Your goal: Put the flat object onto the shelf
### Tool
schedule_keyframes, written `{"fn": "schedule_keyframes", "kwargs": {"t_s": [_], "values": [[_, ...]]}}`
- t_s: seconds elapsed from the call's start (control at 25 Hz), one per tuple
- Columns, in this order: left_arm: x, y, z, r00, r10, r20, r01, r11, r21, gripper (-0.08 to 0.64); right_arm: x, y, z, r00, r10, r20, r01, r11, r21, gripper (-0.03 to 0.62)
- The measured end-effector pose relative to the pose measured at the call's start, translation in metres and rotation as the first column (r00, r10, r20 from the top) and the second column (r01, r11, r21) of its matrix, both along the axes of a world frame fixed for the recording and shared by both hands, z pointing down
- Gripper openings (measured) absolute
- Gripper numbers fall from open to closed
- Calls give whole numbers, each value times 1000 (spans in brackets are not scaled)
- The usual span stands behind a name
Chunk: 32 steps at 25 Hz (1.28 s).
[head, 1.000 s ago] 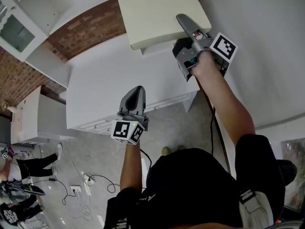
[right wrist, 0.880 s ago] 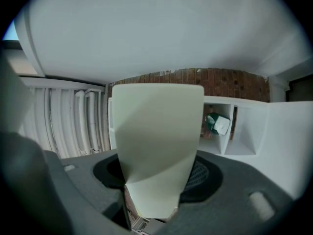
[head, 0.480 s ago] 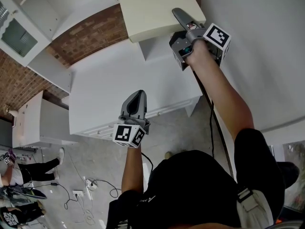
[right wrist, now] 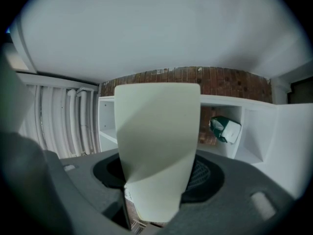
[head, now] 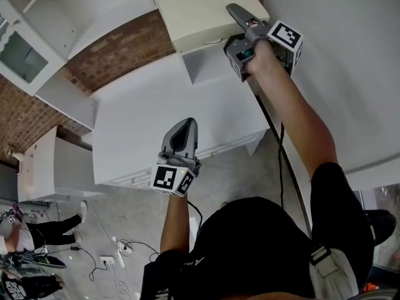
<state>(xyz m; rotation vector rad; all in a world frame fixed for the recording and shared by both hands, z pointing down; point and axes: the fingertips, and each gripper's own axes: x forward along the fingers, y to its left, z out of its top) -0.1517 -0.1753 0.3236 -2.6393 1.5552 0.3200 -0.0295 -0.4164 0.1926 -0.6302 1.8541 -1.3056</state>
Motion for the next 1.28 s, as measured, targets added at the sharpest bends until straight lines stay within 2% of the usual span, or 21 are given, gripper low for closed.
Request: {"fn": "schedule_keyframes", "kwargs": {"t_s": [0.24, 0.4, 0.56, 0.72, 0.96, 1.28], "values": [[-8, -4, -16, 999, 46, 0, -46, 999, 27, -2, -2, -19, -7, 999, 34, 39, -33, 999, -19, 284], [-15, -7, -19, 998, 70, -3, -70, 997, 33, -2, 2, -29, -25, 997, 49, 65, -52, 997, 56, 317], [-19, -18, -16, 997, 79, -4, -79, 996, 32, -2, -3, -36, -43, 999, 40, 6, -41, 988, 151, 352], [-17, -36, -16, 997, 71, -1, -71, 997, 35, -2, -17, -36, -57, 997, 4, -71, 12, 973, 229, 382], [-7, -74, -24, 1000, 19, -4, -19, 998, 55, -2, -33, -58, -67, 985, -89, -149, 134, 934, 331, 394], [12, -121, -34, 998, -51, -26, 53, 996, 73, -2, -45, -107, -66, 971, -174, -165, 219, 924, 314, 393]]}}
